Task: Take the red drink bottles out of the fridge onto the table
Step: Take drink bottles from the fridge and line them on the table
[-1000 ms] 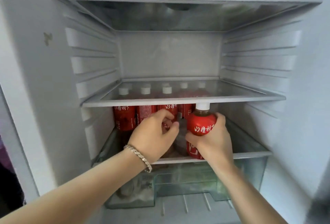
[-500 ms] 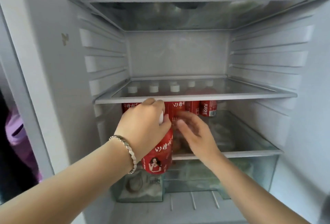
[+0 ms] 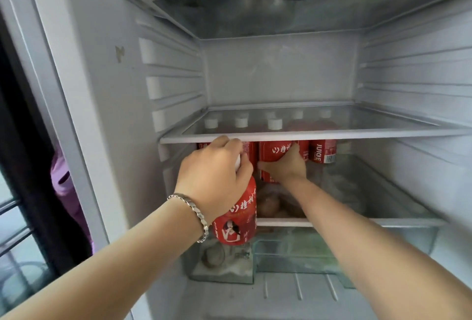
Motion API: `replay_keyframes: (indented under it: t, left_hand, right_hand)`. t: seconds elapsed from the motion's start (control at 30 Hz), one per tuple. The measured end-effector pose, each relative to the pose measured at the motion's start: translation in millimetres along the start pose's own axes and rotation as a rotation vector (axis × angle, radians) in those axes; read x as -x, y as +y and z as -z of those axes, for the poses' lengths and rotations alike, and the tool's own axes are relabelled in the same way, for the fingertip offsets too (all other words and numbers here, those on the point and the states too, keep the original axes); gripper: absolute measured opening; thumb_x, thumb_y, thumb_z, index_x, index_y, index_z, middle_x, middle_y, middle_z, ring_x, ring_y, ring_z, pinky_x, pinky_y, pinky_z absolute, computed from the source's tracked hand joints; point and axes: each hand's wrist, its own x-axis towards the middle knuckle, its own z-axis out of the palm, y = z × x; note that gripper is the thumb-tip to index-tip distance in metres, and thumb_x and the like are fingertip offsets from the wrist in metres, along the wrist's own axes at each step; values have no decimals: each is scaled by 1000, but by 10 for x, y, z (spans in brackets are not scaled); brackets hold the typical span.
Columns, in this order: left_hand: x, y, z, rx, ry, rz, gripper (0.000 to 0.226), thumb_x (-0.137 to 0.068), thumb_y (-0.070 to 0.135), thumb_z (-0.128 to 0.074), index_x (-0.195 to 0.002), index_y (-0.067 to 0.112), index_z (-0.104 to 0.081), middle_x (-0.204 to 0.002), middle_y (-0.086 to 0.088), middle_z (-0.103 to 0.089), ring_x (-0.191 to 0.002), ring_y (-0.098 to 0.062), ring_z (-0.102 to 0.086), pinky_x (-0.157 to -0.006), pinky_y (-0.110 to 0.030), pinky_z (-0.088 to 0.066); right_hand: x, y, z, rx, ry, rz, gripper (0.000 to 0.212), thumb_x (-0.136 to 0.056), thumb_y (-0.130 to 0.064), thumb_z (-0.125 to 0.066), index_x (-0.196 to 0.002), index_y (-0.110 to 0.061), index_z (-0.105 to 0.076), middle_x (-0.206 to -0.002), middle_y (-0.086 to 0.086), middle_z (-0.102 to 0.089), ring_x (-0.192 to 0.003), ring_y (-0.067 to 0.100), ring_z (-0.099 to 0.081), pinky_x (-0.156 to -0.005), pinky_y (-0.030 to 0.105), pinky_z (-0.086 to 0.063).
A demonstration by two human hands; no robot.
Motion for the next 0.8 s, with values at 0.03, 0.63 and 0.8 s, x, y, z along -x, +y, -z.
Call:
replay_keyframes:
  t: [0.03,0.63,0.8]
  left_hand:
    - [12,-22,-11,-6,6,-13,22,-94,31,-43,-89,14,-56,-88,4,-57,-72,-23,-58,-62,-30,-44]
    - [-108,-19,2,-65,146,-456,94,-69,87,-7,-96,17,-63,-40,5,-54,-38,-21,-58,-42,-14,-16]
    - [-145,-158,12,-19,119,-647,80,-75,80,-22,-86,18,-70,-51,10,-62,-37,-16,-55,-43,-10,-18]
  right_hand:
    - [108,7,53,0,-8,14,88,-67,-27,-84,-134,-8,-30,-135,10,-51,-124,28,-50,-98,36,-43]
    - [1223,250,533,242,141,552,93,-44,-25,-88,-127,-24,-46,-117,-11,-50,-98,11,-56,-72,19,-43]
    - [1251,141,507,216,116,557,92,-47,-29,-86,-129,-25,-45,-110,-23,-40,-94,1,-47,-75,19,-42]
